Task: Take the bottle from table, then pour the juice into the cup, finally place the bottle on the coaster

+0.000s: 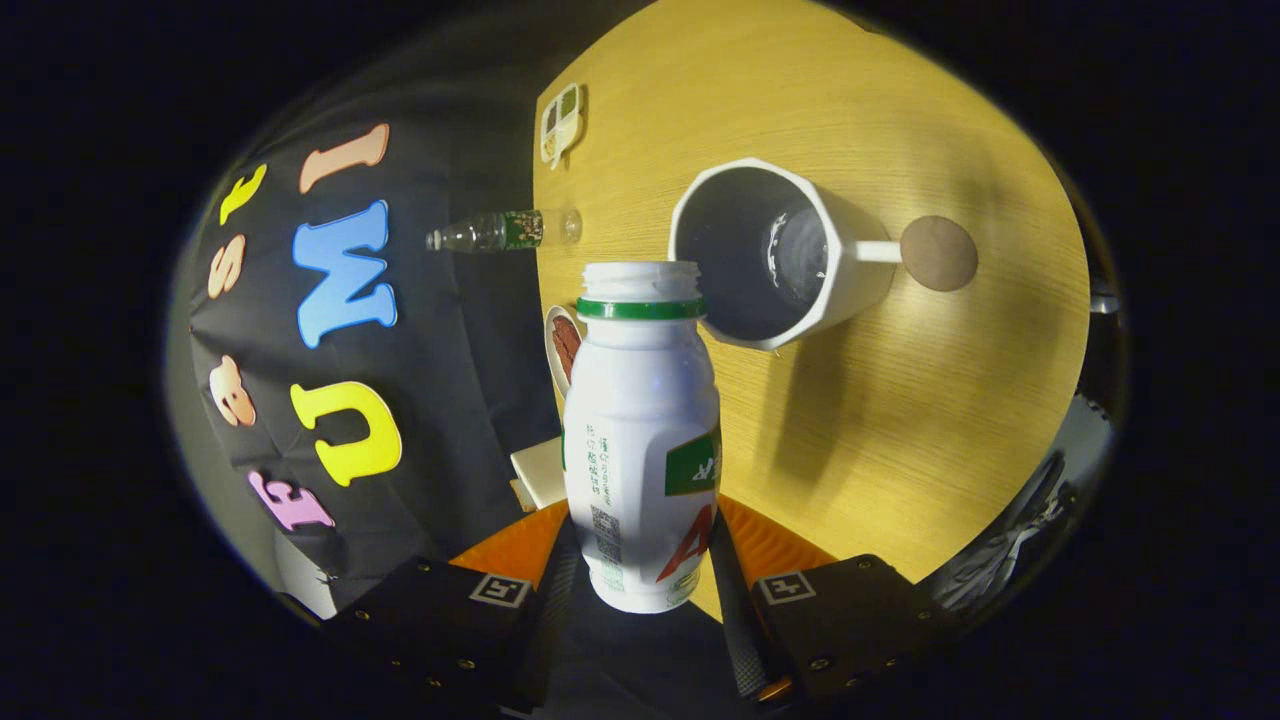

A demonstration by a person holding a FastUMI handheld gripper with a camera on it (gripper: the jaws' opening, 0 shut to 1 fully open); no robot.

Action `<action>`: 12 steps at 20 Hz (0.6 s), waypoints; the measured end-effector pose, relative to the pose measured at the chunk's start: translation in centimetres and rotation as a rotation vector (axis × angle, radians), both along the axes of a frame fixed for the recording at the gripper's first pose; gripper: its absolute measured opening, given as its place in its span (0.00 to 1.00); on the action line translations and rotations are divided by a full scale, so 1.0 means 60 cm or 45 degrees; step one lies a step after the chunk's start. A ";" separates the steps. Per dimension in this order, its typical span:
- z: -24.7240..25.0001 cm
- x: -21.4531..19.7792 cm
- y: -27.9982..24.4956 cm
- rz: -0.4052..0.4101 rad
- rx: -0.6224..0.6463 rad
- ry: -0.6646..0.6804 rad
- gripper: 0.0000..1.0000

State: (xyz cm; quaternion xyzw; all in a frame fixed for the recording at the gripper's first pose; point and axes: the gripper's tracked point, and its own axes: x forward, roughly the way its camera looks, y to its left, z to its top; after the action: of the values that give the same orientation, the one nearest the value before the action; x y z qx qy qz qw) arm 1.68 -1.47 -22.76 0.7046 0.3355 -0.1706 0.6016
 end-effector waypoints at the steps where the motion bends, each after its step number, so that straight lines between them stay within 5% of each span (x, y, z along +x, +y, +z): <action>1: -0.006 -0.002 0.003 0.034 -0.055 0.004 0.68; 12: -0.044 0.009 0.006 0.292 -0.572 -0.073 0.68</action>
State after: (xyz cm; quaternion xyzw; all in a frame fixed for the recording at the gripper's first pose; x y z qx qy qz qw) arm 2.21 -1.08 -25.39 0.5151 0.3497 -0.1515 0.7677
